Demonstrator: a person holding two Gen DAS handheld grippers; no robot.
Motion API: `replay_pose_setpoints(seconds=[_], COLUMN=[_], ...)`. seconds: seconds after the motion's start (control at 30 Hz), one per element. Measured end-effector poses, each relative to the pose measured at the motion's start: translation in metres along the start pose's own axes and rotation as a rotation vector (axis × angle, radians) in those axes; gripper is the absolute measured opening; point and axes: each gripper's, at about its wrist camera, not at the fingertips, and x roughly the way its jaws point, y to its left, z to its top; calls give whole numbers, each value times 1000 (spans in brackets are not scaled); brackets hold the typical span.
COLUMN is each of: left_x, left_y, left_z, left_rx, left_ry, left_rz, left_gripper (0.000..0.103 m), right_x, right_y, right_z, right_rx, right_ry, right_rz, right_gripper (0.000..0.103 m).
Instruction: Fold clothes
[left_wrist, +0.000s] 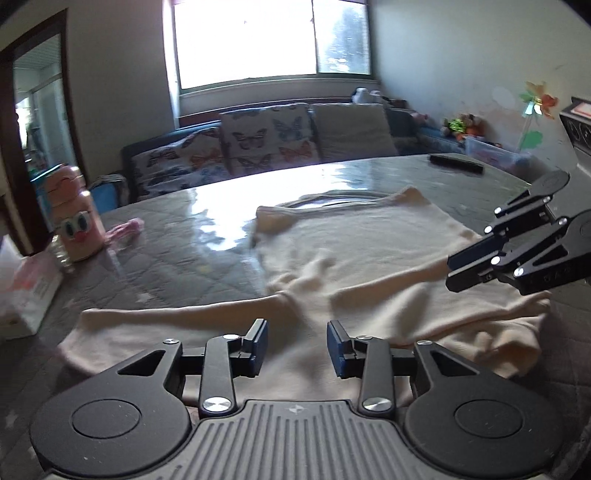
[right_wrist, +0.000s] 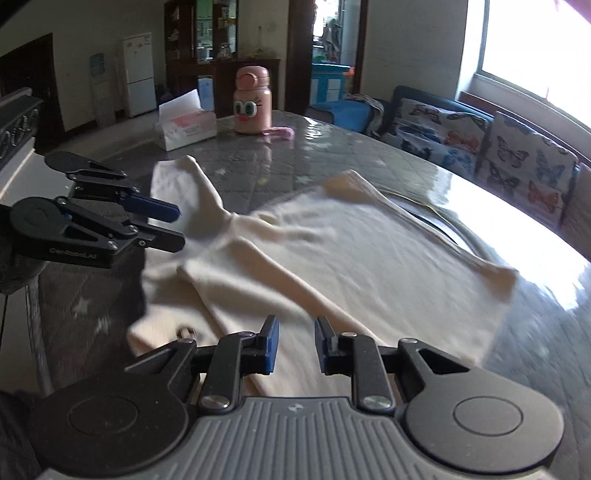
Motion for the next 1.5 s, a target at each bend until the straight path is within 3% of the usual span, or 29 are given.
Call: replay_pose_setpoints(seconds=[0.33, 0.5, 0.8, 0.87, 0.93, 1.0, 1.07, 1.27, 1.5], left_x=[3, 12, 36, 39, 42, 43, 41, 15, -20], left_y=[70, 101, 144, 148, 152, 152, 149, 115, 34], left_z=[-16, -17, -16, -16, -16, -14, -10, 18, 63], left_rx=[-204, -300, -427, -443, -459, -453, -447, -390, -248], left_ry=[65, 74, 107, 109, 106, 104, 96, -5, -143], left_rz=[234, 360, 500, 496, 487, 486, 480, 372, 125], left_gripper=[50, 53, 51, 49, 40, 13, 7, 5, 5], right_x=[47, 41, 31, 26, 20, 14, 9, -10, -35], right_y=[42, 50, 48, 45, 42, 38, 35, 16, -12], right_z=[14, 15, 13, 11, 9, 7, 5, -5, -28], right_rx=[-64, -89, -59, -44, -26, -8, 9, 98, 224], right_ry=[20, -2, -11, -18, -24, -31, -37, -67, -110], right_rz=[65, 60, 67, 62, 56, 49, 43, 2, -67], right_gripper=[22, 21, 22, 22, 22, 22, 22, 22, 22])
